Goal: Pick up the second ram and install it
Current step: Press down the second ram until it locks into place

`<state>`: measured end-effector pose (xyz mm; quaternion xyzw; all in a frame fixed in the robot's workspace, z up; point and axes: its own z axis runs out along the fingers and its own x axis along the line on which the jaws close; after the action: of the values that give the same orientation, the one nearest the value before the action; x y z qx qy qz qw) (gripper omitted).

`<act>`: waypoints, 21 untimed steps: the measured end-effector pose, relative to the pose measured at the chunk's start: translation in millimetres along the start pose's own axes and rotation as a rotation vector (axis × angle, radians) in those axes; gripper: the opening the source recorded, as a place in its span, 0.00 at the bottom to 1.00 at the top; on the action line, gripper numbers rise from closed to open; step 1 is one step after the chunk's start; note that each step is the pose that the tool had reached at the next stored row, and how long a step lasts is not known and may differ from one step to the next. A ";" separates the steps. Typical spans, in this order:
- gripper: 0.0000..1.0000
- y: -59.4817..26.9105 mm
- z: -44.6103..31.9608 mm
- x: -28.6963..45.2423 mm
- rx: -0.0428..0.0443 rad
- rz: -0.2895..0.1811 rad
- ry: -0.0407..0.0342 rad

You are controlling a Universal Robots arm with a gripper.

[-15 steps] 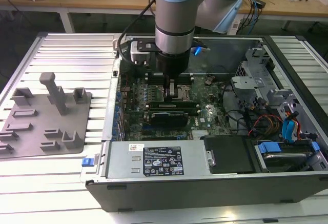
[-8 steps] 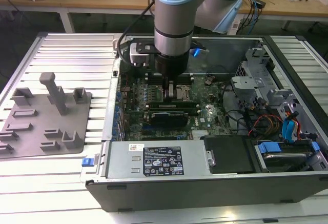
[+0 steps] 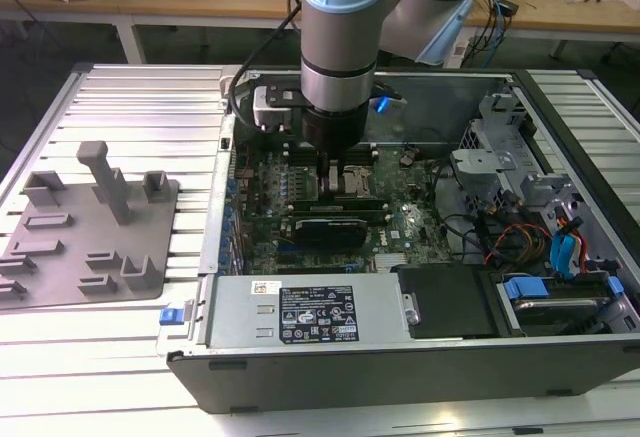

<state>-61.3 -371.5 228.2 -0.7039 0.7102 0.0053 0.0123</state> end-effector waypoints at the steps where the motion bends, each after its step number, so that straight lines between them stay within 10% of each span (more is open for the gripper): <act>1: 0.08 0.0 0.1 -0.1 0.0002 0.000 -0.0002; 8: 0.08 -0.3 -27.0 -0.7 0.0002 0.000 -0.0003; 13: 0.08 -3.0 -27.4 -0.7 0.0000 0.000 0.0000; 16: 0.08 -31.8 -27.0 -1.0 0.0002 0.000 -0.0003; 21: 0.08 -33.8 -30.8 -1.1 0.0002 0.000 -0.0004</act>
<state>-27.8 -371.4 259.4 -0.7039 0.7101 0.0054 0.0125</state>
